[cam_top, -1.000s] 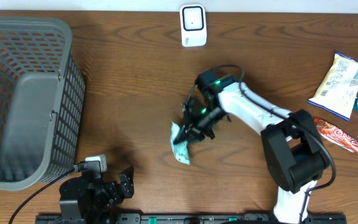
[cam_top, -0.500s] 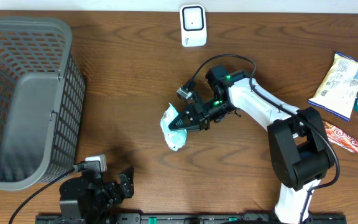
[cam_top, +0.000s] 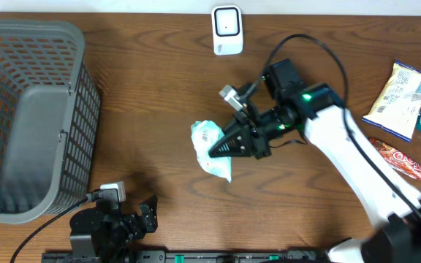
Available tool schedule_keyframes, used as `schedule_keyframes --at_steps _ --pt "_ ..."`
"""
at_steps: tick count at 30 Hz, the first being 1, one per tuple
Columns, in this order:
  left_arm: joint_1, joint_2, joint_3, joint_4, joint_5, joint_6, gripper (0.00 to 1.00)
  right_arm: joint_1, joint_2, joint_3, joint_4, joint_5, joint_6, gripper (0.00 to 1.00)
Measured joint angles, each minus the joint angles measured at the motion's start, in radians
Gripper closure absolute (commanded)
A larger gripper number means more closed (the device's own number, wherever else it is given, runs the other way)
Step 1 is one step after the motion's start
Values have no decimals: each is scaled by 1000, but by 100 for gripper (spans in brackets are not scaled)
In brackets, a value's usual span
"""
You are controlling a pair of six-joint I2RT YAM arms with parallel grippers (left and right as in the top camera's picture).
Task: Scan the item barcode
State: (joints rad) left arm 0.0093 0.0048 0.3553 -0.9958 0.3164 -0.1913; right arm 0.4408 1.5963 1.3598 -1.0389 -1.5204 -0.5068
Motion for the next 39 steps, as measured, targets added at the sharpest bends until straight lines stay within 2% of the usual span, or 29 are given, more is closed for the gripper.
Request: schedule_keyframes --at_steps 12,16,18,21,26,28,32,35,39 --pt "0 0 0 0 0 0 2 4 -247 0 -12 13 -66 99" --pt "0 0 0 0 0 0 2 4 -262 1 -60 95 -60 99" --pt "0 0 0 0 0 0 2 4 -261 1 -90 195 -38 99" --pt "0 0 0 0 0 0 2 5 -261 1 -95 424 77 99" --pt "0 0 0 0 0 0 2 8 -261 0 -43 974 438 99" --pt "0 0 0 0 0 0 2 8 -257 0 -5 1102 521 99" --pt "0 0 0 0 0 0 2 6 -202 11 52 1235 658 99" --pt "0 0 0 0 0 0 2 2 -84 76 53 1281 715 99" --pt "0 0 0 0 0 0 2 1 167 328 -29 1314 752 99"
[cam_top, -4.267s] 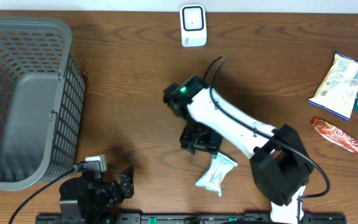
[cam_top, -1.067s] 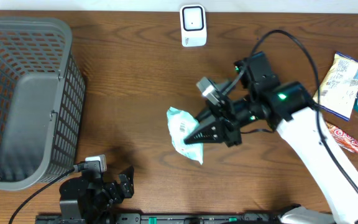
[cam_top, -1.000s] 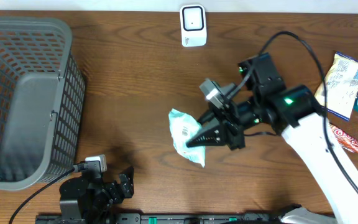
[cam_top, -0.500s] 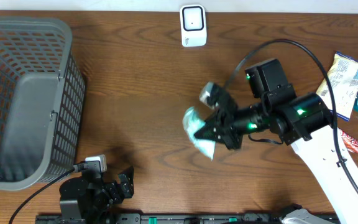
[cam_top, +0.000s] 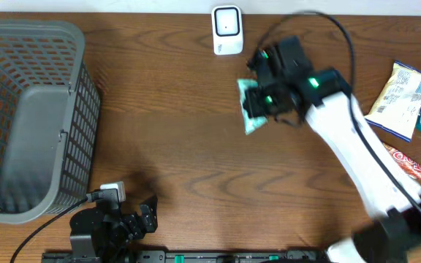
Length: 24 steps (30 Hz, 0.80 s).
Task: Scan the item barcode
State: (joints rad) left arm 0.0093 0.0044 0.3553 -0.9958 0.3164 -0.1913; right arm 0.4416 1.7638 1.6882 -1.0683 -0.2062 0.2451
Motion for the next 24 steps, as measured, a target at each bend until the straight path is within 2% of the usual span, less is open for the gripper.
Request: schedule_keyframes --at_steps 3,7,11,16,18,24 --pt "0 2 0 1 0 0 2 -1 196 269 -119 39 14 99" --pt "0 0 0 0 0 0 2 -18 492 715 -288 87 28 99" --pt "0 0 0 0 0 0 2 -42 700 994 -331 104 31 99" --pt "0 0 0 0 0 0 2 -65 825 1081 -250 116 31 99" --pt "0 0 0 0 0 0 2 -70 863 1081 -161 119 32 99" --pt "0 0 0 0 0 0 2 -70 884 1082 -7 121 41 99"
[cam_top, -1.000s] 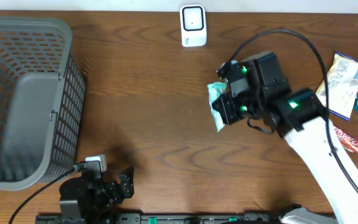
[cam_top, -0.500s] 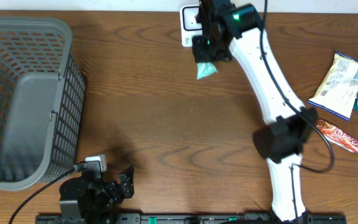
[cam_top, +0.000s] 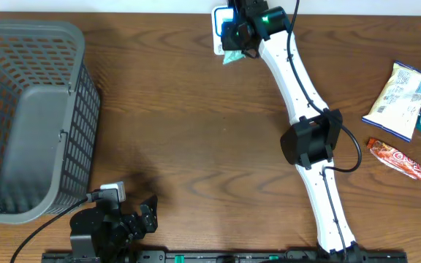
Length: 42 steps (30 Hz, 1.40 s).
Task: Scan the item barcode
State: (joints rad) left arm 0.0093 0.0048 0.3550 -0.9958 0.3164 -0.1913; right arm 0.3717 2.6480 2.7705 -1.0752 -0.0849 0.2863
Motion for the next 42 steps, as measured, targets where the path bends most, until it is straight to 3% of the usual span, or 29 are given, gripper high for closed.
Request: schedule_keyframes --at_steps 16,30,37,42 --pt "0 0 0 0 0 0 2 4 26 -46 162 56 -2 99" --pt "0 0 0 0 0 0 2 4 51 -53 102 105 -9 99" --pt "0 0 0 0 0 0 2 -1 51 -41 -85 156 -6 99" --pt "0 0 0 0 0 0 2 -42 18 -35 -285 323 61 99"
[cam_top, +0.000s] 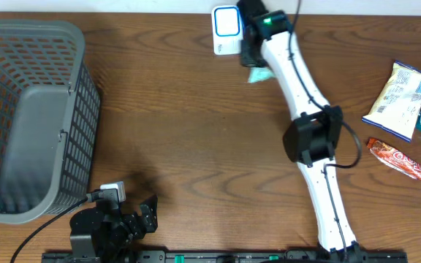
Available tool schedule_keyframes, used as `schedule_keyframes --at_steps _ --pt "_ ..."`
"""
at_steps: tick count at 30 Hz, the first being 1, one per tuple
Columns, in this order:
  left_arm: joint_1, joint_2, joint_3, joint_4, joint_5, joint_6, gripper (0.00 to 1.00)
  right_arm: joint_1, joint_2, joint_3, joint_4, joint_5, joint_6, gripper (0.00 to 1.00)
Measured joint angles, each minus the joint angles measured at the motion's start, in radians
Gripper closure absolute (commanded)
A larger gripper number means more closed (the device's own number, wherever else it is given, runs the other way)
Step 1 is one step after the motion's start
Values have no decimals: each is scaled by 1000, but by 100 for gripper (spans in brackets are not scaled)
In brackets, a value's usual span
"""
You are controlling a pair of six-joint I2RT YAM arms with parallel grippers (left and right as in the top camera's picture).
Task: Scan the item barcode
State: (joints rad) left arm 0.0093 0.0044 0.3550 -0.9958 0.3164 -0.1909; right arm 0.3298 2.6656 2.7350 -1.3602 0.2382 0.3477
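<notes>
A white barcode scanner stands at the table's far edge, and its face shows blue. My right arm reaches out to it, with the right gripper just to the right of the scanner, its fingers hidden under the wrist. A pale teal-and-white packet peeks out from under that wrist, held in the gripper. My left gripper rests folded at the near left edge, and its jaws are too dark to read.
A large grey wire basket fills the left side. At the right edge lie a yellowish snack bag, a teal item and a red wrapped bar.
The right gripper and the packet have shifted slightly right and nearer, off the scanner's face. The whole scanner now shows, with a blue face. The left arm is unchanged.
The right gripper first held the packet at mid-table. It was then further back and to the right, below the scanner. Later it held the packet right over the scanner's face. Now it is beside the scanner, which shows blue.
</notes>
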Motion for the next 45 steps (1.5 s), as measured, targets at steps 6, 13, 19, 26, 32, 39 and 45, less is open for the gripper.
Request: schedule_keyframes --at_steps 6,13,19,26,32,39,45 --pt "0 0 0 0 0 0 2 -144 -68 7 -61 195 129 99" --pt "0 0 0 0 0 0 2 -376 -30 7 -1 270 183 99" --pt "0 0 0 0 0 0 2 -516 62 4 -27 272 198 31" --pt "0 0 0 0 0 0 2 -560 48 2 -63 197 198 1" --pt "0 0 0 0 0 0 2 -514 -122 -2 -89 115 198 1" --pt "0 0 0 0 0 0 2 -425 -514 3 -230 90 181 1" --pt "0 0 0 0 0 0 2 -371 -777 11 -331 86 159 1"
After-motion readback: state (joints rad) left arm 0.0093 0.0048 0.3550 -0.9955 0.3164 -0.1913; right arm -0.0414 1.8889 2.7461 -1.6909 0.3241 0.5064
